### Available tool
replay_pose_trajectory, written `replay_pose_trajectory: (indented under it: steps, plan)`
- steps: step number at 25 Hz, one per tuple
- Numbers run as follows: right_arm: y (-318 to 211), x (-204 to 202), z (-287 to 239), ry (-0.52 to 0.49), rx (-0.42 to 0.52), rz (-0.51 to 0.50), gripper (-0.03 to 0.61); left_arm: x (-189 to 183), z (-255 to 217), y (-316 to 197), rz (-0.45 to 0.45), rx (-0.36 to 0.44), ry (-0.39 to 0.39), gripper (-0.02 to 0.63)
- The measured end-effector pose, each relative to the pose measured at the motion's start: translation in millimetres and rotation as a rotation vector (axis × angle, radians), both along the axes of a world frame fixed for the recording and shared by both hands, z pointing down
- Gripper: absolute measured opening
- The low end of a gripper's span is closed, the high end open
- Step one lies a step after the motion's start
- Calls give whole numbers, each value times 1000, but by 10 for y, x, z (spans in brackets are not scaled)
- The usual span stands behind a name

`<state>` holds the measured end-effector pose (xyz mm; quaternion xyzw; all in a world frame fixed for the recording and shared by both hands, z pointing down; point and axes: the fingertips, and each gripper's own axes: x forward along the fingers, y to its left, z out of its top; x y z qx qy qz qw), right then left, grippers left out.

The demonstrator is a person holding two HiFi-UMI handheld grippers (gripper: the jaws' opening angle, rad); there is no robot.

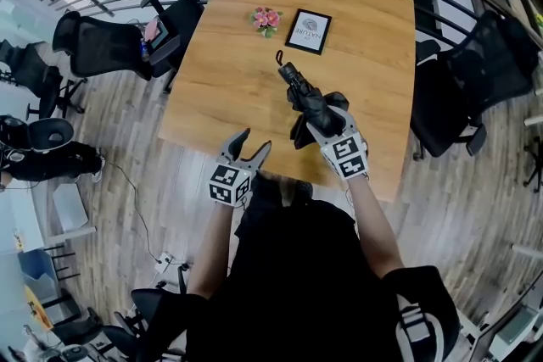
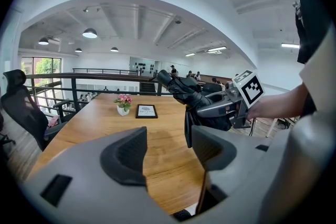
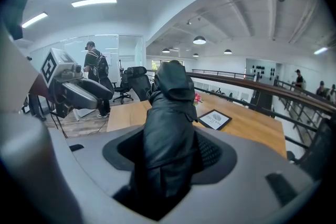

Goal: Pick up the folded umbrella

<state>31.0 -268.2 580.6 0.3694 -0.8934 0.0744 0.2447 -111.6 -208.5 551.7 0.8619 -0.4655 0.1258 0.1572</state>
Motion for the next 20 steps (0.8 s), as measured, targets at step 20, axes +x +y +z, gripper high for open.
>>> replay_pose_trajectory:
  steps: [20]
  plan:
    - [-75, 2, -131, 9, 20, 20, 268, -143, -12, -8, -4, 3, -3, 287]
